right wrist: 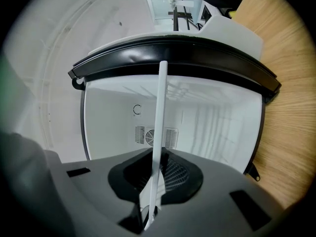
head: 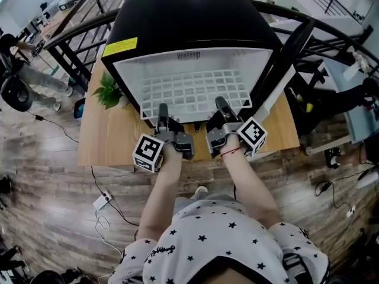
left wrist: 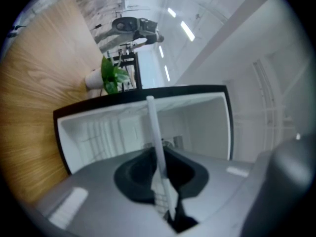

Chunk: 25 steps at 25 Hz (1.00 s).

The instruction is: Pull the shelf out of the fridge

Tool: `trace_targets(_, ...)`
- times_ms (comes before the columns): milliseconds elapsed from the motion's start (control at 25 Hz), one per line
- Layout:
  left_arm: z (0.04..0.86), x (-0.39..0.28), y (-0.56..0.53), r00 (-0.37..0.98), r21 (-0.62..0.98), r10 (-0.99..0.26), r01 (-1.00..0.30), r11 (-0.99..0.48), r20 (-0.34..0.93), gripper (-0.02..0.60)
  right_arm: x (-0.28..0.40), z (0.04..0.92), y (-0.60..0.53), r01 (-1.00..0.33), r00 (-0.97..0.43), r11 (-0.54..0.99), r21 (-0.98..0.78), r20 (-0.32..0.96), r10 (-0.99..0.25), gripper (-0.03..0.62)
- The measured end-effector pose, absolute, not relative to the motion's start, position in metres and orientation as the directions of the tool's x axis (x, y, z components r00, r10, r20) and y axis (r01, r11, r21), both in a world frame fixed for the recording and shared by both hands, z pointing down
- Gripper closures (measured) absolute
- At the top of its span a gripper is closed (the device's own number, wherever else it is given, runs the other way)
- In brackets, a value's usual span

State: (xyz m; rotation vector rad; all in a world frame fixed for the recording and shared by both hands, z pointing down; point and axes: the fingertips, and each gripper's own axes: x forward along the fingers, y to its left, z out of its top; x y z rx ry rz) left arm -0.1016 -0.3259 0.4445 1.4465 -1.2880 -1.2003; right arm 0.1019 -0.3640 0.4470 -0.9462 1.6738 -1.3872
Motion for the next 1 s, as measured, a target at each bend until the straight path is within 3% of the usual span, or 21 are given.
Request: trace_targets(1000, 0.445, -0.098, -0.289, 0.014, 0.981, -0.995, -0.167, -0.096, -0.095, 0.546, 0.105, 0.448, -0.328, -0.058, -0.457, 0.094, -0.994, -0.058, -0.887, 0.556)
